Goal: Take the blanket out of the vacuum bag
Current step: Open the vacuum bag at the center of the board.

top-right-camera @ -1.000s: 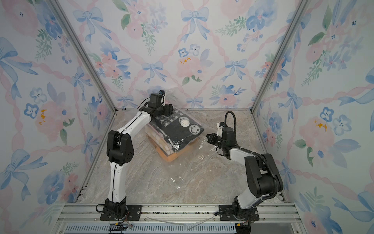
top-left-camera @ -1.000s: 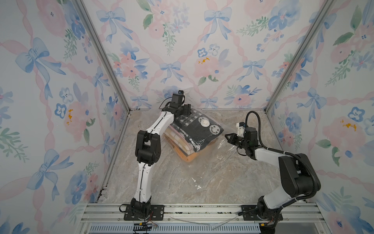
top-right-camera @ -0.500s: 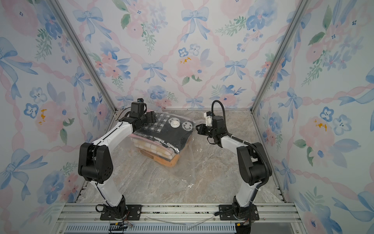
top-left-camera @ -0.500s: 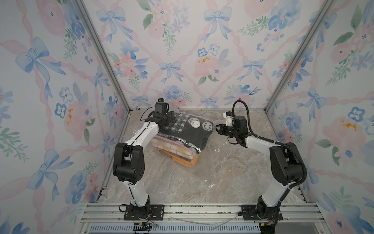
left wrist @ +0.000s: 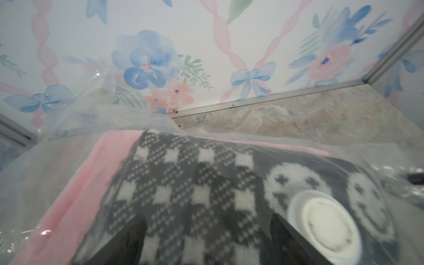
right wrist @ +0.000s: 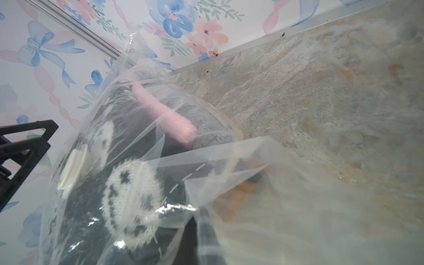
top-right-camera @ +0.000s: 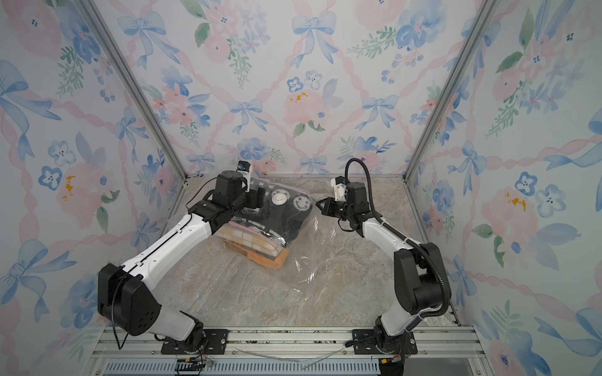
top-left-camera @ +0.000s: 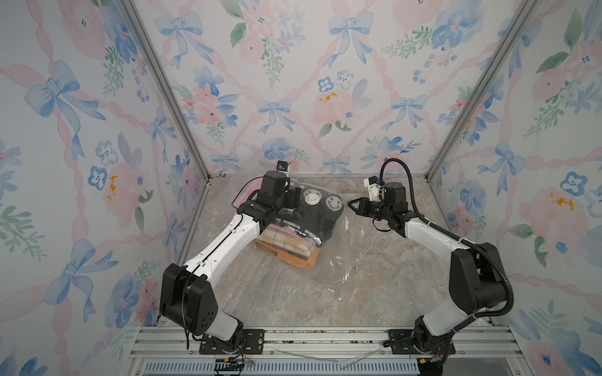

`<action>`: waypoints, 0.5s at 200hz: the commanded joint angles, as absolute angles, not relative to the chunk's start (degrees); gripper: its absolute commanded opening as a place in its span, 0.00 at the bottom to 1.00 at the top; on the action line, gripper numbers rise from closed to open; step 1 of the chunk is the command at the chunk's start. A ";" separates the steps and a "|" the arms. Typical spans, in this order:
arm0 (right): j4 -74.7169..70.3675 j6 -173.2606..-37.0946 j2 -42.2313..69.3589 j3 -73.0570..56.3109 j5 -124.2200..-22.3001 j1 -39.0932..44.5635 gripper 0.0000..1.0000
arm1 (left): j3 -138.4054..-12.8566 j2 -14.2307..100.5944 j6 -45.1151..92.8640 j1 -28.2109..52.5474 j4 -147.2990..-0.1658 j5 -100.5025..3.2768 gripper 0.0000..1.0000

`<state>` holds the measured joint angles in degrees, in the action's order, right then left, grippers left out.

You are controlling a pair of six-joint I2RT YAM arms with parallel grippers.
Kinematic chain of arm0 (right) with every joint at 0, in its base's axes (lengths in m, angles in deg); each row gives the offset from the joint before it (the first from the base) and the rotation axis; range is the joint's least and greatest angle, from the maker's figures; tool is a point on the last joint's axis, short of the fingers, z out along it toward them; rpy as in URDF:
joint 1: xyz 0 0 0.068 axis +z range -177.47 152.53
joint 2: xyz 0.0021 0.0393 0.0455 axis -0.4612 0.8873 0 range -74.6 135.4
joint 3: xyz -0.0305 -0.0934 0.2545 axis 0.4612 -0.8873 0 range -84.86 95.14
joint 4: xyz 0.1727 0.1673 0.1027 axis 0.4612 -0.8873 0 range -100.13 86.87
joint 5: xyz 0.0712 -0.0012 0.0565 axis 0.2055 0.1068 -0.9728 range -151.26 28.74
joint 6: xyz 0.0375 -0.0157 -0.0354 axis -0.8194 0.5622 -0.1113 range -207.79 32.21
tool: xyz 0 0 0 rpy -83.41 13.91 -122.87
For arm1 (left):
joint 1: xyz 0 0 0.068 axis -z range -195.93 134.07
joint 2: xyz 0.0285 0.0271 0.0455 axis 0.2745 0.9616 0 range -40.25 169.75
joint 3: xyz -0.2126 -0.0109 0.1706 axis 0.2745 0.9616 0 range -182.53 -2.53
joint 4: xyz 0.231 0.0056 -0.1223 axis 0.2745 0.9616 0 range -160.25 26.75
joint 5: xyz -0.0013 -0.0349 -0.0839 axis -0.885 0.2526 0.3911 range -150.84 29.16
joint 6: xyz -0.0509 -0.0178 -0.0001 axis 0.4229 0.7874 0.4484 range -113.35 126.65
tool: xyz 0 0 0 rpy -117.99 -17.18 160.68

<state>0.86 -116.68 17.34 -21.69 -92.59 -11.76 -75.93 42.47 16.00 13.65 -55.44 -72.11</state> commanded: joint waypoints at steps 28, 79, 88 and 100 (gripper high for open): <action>-11.03 -113.82 11.84 -18.36 -97.51 -12.24 0.00 | -70.93 37.82 11.90 34.44 -54.39 -80.82 0.84; -6.91 -122.88 11.05 -19.15 -106.27 -13.97 0.00 | -68.66 39.82 13.11 51.29 -54.24 -96.35 0.78; -6.73 -124.93 10.84 -18.95 -107.95 -14.17 0.00 | -68.28 40.75 13.20 53.93 -54.23 -98.78 0.77; -6.99 -126.87 10.41 -18.61 -108.79 -14.69 0.00 | -68.31 42.15 13.16 57.03 -54.25 -101.93 0.77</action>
<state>-9.15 -121.20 13.34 -20.11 -102.08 -13.71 -69.14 39.50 13.24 52.47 -55.29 -92.24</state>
